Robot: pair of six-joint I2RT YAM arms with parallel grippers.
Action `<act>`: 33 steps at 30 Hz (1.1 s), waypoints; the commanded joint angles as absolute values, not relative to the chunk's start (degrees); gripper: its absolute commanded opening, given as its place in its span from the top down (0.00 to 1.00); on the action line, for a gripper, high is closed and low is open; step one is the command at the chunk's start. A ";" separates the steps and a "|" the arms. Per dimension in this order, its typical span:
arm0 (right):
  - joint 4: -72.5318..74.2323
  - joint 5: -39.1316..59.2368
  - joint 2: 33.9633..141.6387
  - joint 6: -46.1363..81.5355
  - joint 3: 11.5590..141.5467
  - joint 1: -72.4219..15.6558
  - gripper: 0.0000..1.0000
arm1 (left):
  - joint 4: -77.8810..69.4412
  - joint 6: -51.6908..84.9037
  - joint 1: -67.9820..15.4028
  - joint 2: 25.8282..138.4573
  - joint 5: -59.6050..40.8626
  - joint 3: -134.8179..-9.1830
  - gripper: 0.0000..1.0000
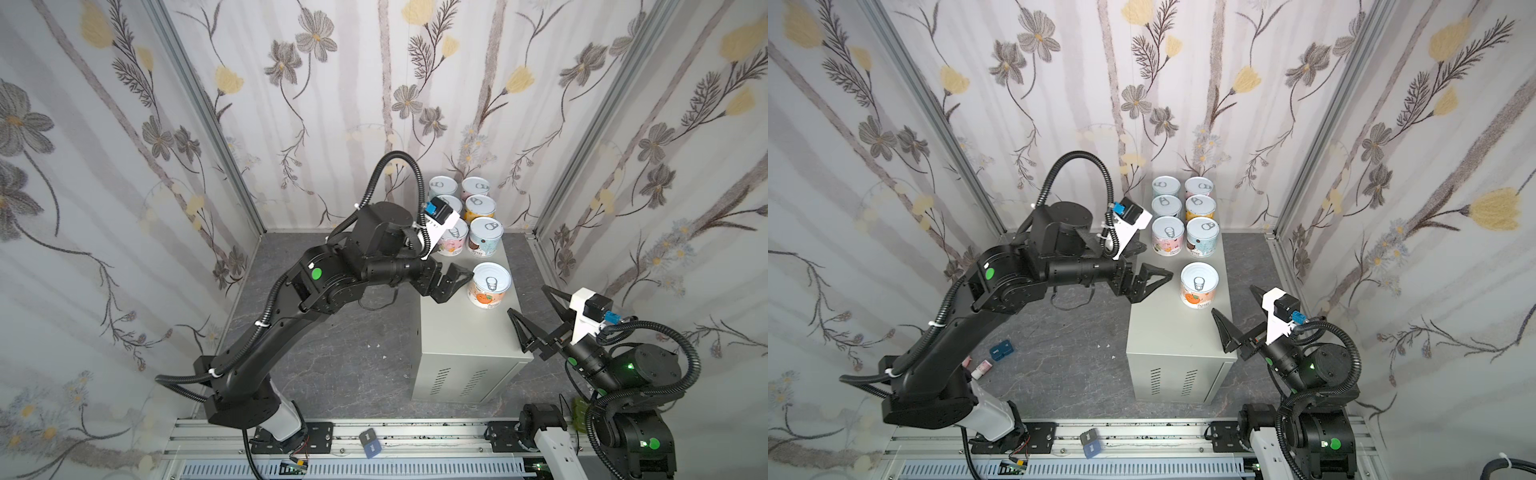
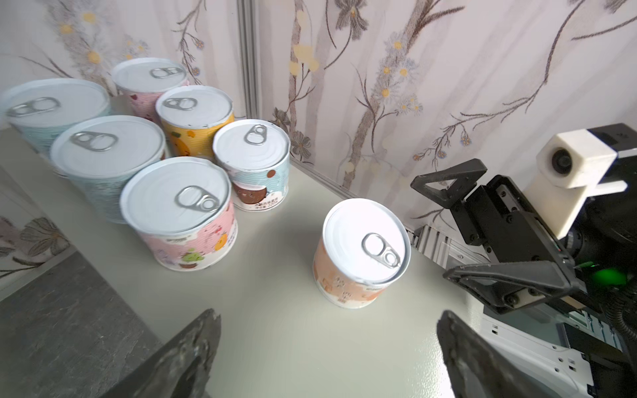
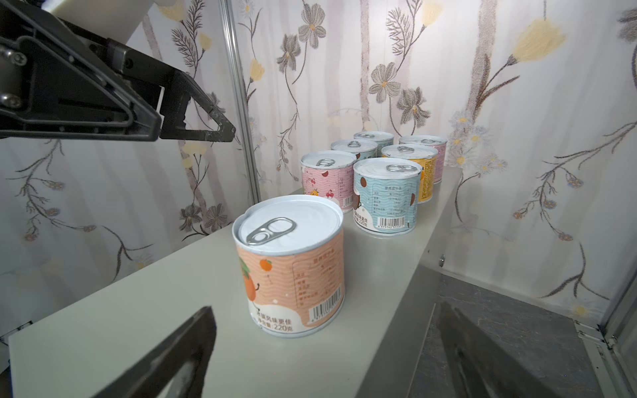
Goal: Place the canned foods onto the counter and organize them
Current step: 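Release the orange can and draw the left gripper back while the right gripper approaches, then grasp the orange can with the right gripper and push it against the cluster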
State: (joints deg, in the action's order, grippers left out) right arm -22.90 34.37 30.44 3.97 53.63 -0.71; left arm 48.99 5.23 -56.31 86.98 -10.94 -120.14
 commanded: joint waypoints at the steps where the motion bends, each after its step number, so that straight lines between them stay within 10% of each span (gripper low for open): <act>1: -21.12 37.27 32.12 2.05 54.64 -1.10 0.00 | 41.97 7.40 -54.15 80.83 -10.84 -113.18 0.00; 24: -19.72 17.54 45.92 -1.65 59.58 -23.52 0.03 | 40.69 9.65 -47.74 60.87 -6.07 -90.76 0.00; 33: -16.84 11.57 48.82 -1.06 58.94 -26.01 0.25 | 41.04 9.58 -46.57 59.44 -5.71 -89.17 0.00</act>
